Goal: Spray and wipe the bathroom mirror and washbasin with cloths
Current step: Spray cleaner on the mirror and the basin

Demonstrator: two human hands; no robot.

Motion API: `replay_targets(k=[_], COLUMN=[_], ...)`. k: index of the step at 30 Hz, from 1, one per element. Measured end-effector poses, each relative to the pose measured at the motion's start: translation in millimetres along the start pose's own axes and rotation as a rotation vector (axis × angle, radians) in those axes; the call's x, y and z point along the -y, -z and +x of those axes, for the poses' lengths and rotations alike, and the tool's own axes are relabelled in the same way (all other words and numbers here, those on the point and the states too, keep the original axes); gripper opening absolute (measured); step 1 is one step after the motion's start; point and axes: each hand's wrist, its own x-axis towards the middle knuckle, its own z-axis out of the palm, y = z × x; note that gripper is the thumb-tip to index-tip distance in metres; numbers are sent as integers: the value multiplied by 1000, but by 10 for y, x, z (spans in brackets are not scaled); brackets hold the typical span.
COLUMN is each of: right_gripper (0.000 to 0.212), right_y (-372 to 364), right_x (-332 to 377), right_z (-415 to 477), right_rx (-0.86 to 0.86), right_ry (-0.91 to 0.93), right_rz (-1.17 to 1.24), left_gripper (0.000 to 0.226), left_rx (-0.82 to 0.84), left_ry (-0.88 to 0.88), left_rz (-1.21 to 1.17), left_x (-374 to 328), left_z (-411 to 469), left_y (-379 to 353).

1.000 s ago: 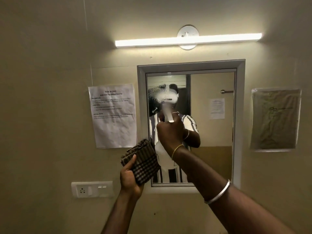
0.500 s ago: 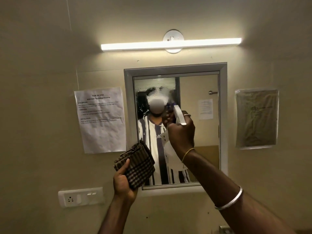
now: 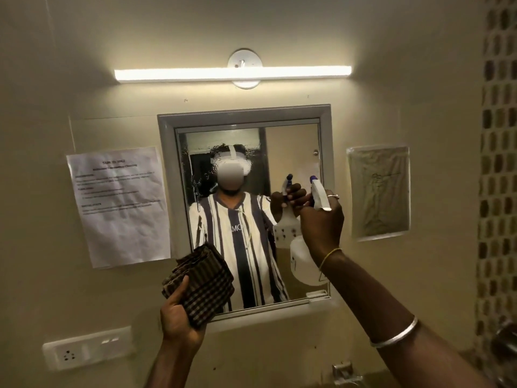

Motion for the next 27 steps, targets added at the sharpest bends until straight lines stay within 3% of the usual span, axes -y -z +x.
replay_targets(k=[3,5,8,17,27], right_gripper=[31,34,38,47,47], right_y=[103,142,131,-487,-600], right_x=[-115,-213,-364,-418,-309], right_z=[13,-63,-305,-1060,-1165], right_rx=[-36,-2,91,409,403], right_ry=[26,7,-16,-50,-71], right_rz=[-55,-74,-63,12,134], left_gripper=[53,45,37,39,41], left_rx=[-35,-23,-10,-99,-104], left_ry=[-17,-22,-14,-1,-10], left_rz=[9,1,-9,-33,5], left_x=[44,61,82,33,-71], left_z=[-8,-34,-92,-197,-289], left_y=[39,80,145,294,335])
